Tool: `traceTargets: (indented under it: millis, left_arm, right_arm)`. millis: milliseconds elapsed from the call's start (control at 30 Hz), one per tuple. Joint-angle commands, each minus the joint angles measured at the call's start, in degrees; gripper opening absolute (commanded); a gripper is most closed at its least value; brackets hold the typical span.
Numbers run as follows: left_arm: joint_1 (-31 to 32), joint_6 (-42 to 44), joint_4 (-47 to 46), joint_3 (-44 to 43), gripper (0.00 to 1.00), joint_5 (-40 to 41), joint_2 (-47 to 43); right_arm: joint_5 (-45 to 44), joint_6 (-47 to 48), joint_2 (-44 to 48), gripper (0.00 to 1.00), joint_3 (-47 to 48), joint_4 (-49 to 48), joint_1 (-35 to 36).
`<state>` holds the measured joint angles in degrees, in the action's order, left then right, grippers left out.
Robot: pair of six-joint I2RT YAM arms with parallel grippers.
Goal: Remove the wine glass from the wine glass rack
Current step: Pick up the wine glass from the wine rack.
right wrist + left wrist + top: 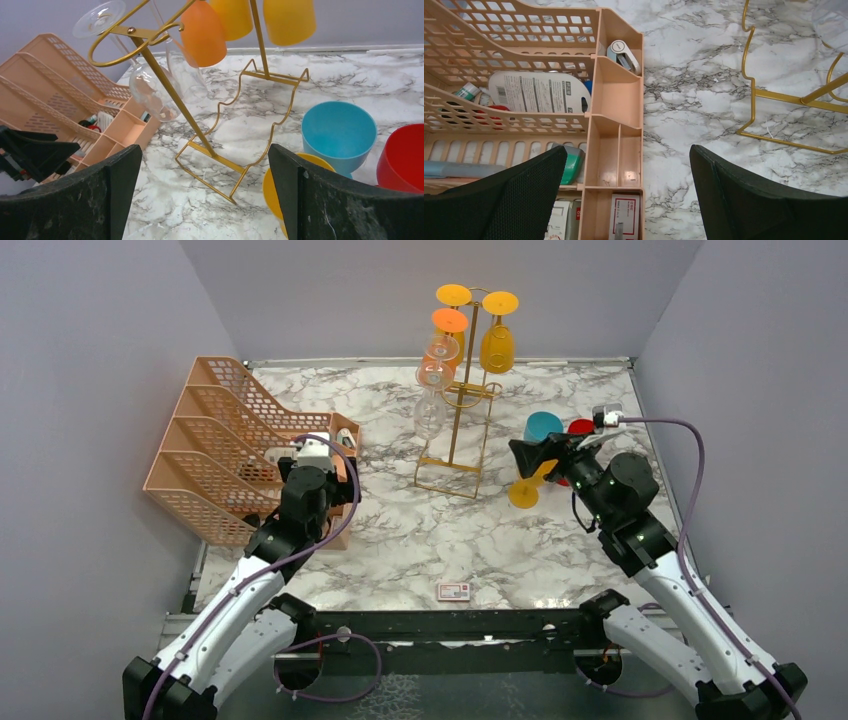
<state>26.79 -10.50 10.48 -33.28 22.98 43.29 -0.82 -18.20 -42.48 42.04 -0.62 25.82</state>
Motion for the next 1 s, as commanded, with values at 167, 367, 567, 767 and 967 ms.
traceTargets:
  millis: [167, 367, 567, 767, 967]
  left_arm:
    - [-0.9, 1.1, -0.3, -0.8, 0.99, -0.9, -1.8]
    - [-0.9, 1.6, -0.2, -0.6, 0.99, -0.8, -2.1]
    - [-0.9, 2.0, -0.2, -0.6, 0.99, -0.5, -2.3]
    - [-0.9, 2.1, -0.1, -0.6, 0.99, -0.8, -2.4]
    - [-0.9, 1.9, -0.1, -0.7, 0.99, -2.0, -1.9]
  right_arm:
    - [-15.7, 0.5, -11.2, 0.99, 9.8, 6.7, -0.1]
    - [-3.0, -2.6, -23.0, 1.00, 19.8, 10.1, -5.4]
    - [15.2, -11.4, -32.3, 1.00, 30.1, 12.0, -16.2]
    - [19.4, -16.2, -38.8, 1.00, 38.4, 10.2, -19.4]
    - [15.9, -24.2, -46.4, 0.95, 46.8, 9.8, -19.7]
